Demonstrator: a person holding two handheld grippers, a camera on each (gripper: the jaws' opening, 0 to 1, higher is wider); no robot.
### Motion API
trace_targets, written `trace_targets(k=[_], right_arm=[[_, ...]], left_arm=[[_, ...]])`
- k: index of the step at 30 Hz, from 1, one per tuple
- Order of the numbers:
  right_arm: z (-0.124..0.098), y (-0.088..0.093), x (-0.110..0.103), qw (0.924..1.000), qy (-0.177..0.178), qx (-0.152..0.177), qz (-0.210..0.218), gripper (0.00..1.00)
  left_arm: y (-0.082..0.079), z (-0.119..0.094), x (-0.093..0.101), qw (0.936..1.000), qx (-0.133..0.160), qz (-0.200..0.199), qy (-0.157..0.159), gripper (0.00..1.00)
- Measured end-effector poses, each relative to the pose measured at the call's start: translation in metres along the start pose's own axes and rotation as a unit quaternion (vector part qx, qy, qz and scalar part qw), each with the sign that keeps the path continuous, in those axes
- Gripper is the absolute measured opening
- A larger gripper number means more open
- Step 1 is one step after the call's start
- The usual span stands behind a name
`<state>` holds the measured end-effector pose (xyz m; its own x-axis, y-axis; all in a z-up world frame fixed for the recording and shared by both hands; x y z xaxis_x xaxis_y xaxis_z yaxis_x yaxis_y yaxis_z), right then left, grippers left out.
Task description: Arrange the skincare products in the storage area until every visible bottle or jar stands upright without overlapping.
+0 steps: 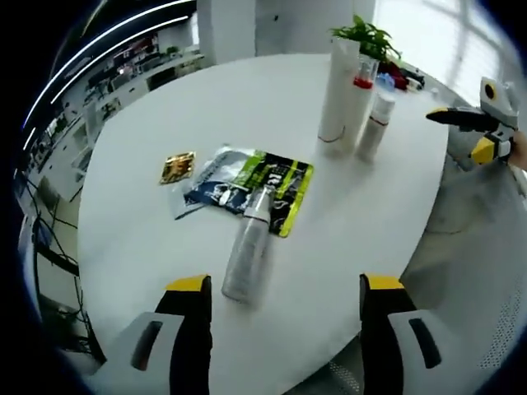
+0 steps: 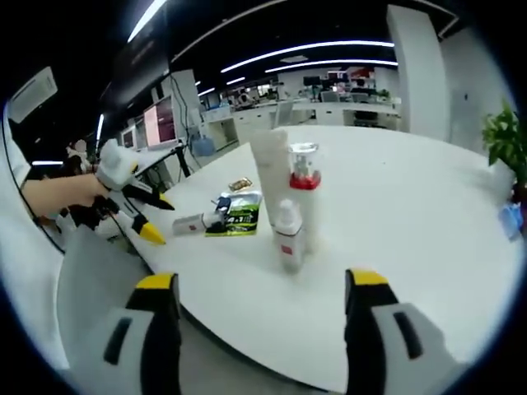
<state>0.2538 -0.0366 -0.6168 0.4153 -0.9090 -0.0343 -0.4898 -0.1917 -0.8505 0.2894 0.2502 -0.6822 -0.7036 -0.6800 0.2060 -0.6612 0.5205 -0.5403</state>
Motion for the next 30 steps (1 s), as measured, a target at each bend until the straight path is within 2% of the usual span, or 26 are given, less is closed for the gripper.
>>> trace_targets(k=[12, 23, 30], right_arm=[[0.001, 0.0, -0.004, 1.0, 0.005, -0.003, 0.0, 0.81], [0.005, 0.001, -0.004, 0.9999, 0.009, -0.01, 0.002, 0.8], [0.007, 0.001, -0.001, 0.9999, 0.011, -0.012, 0.003, 0.8]], left_arm=[[-0.008, 0.025, -0.022, 0.9964, -0.076, 0.029, 0.025, 0.5], [-0.015, 0.038, -0.031, 0.9905, -0.117, 0.065, 0.033, 0.35], [-0.014, 0.043, -0.034, 0.9873, -0.136, 0.075, 0.036, 0.28]])
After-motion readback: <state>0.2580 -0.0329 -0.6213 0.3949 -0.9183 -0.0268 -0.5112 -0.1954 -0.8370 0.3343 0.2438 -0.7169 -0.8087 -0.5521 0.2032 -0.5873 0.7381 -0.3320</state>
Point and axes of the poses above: the point that each gripper's makers call its tool centre point, and the gripper's own axes: z roughly forward along the fingers, x roughly to its right, y roughly out of its underside, the point moved 3 cm from there along -z, roughly backward along the fingers, and after that the axes turned 13 degrees about y, right-handed, at the moved point
